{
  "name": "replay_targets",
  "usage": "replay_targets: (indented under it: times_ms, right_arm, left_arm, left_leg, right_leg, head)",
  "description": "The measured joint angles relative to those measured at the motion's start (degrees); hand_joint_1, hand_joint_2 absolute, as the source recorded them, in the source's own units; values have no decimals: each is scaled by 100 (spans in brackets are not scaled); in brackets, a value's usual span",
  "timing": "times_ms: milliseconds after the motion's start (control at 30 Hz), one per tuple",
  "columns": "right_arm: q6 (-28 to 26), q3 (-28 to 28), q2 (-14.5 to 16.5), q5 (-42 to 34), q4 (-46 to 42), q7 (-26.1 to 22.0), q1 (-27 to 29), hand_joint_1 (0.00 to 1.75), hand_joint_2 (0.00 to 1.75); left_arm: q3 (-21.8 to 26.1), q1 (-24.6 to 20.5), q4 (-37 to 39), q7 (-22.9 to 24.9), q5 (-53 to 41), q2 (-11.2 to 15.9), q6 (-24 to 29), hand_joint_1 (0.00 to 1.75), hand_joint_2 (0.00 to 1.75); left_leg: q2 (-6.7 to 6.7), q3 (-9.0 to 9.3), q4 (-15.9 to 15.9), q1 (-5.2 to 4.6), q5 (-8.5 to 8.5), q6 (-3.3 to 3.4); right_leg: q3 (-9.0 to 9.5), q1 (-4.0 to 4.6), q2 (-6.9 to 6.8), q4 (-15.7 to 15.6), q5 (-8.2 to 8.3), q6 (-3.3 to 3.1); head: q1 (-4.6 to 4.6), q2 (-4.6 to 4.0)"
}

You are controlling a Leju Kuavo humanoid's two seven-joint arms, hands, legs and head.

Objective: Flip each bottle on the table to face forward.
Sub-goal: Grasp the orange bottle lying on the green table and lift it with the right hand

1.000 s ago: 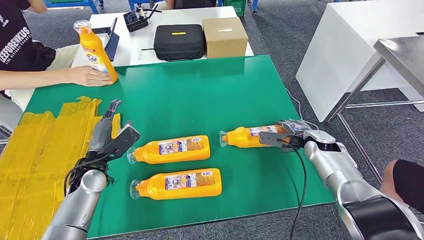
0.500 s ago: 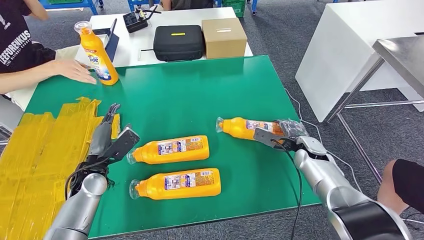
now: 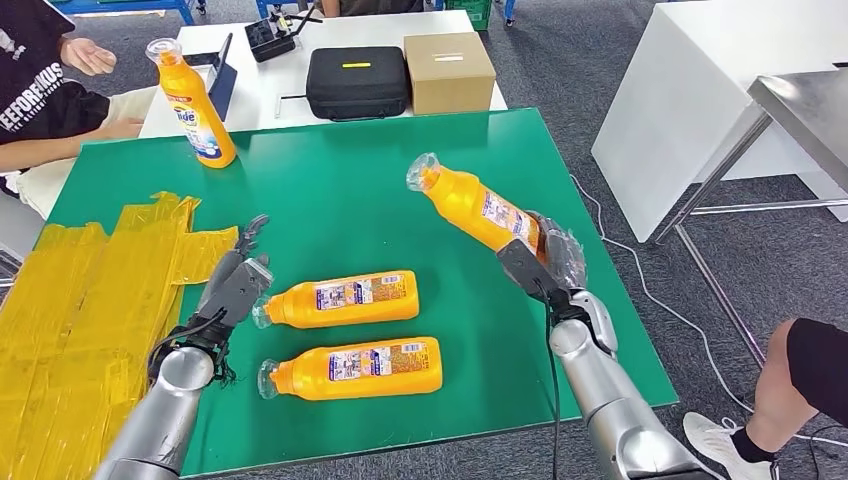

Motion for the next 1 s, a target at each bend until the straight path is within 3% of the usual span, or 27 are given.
replay_targets:
  times_ms: [100, 233, 333, 567, 1000]
  right_arm:
    - [103, -3, 265, -364, -313, -484, 166, 175, 175]
    - [132, 110, 603, -843, -616, -1307, 289, 175, 175]
    - [172, 278, 825, -1083, -713, -1605, 292, 175, 175]
    - [358, 682, 1157, -1275, -726, -1672, 286, 175, 175]
    - [350, 1124, 1474, -1471, -436, -1601, 87, 175, 175]
  left_arm:
    - [-72, -23, -18, -111, 435, -74, -333, 0, 175]
    - [-228, -90, -47, -211, 957, -183, -690, 0, 175]
    - [-383, -213, -48, -292, 1373, -323, -1090, 0, 175]
    - [-673, -373, -101, -323, 1766, -589, -1249, 0, 175]
    - [-926, -177, -573, -336, 1947, -670, -827, 0, 175]
  left_leg:
    - [4, 0, 0, 0, 0, 0]
    - [2, 0, 0, 0, 0, 0]
    - [-1, -1, 0, 0, 1, -1]
    - [2, -3, 0, 0, 2, -2]
    - [1, -6, -1, 1, 1, -2]
  right_leg:
    - [-1, 0, 0, 0, 0, 0]
    - [-2, 0, 0, 0, 0, 0]
    - [-2, 0, 0, 0, 0, 0]
    - [-2, -1, 0, 1, 0, 0]
    - [-4, -1, 0, 1, 0, 0]
  head:
    - [0, 0]
    - [0, 0]
    - [0, 0]
    - [1, 0]
    - [0, 0]
